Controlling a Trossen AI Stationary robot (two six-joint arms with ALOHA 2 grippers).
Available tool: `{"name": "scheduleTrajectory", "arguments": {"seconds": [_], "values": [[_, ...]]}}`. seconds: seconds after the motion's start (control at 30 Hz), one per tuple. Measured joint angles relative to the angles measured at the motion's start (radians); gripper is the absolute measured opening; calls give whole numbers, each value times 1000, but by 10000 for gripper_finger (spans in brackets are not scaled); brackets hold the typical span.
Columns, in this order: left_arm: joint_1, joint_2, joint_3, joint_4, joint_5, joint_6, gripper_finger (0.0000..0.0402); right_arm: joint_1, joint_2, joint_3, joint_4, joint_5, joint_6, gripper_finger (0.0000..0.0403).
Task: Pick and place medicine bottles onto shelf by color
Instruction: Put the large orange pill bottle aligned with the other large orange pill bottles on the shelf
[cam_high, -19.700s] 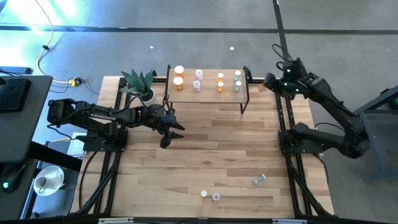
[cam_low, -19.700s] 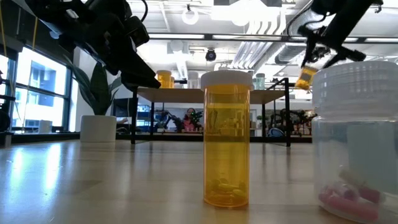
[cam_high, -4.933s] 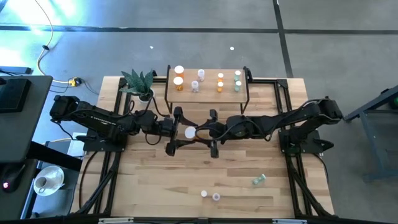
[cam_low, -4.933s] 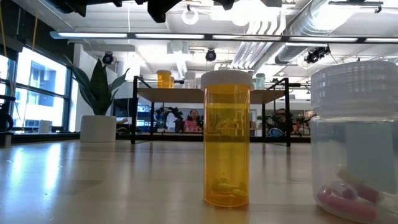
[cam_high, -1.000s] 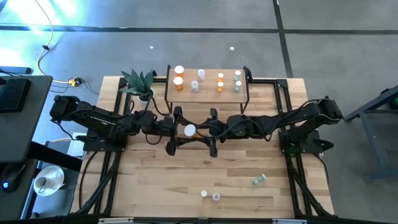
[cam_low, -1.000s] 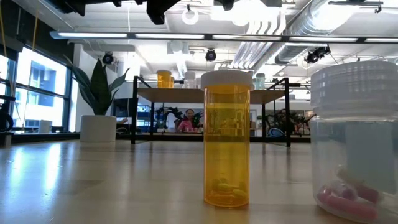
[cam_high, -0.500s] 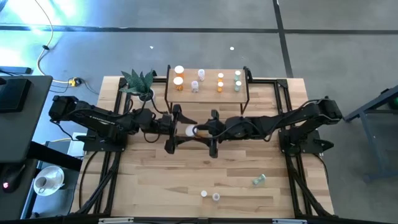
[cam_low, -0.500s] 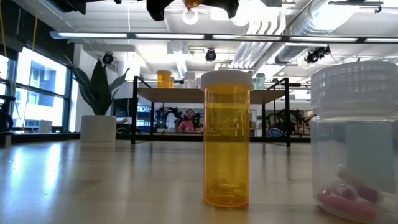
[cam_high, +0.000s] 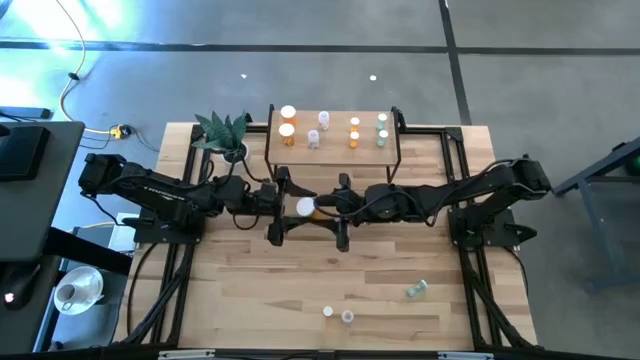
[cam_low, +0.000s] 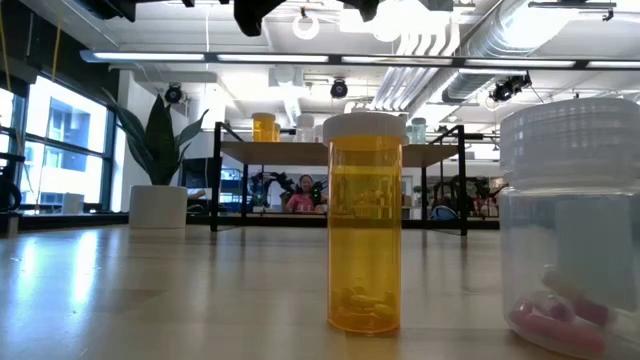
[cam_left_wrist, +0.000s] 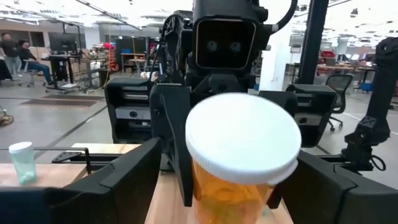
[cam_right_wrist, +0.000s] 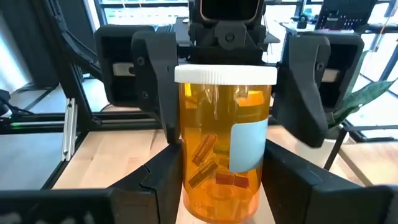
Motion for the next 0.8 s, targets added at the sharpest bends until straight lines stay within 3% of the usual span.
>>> {"name": "scheduleTrajectory", "arguments": {"seconds": [0.53, 0.8], "values": [[0, 0, 0, 9, 24, 35, 204, 0, -1, 0, 14, 7, -34, 174], [1, 0, 0, 8, 26, 34, 196, -5, -2, 0, 11, 21, -36, 178]]}}
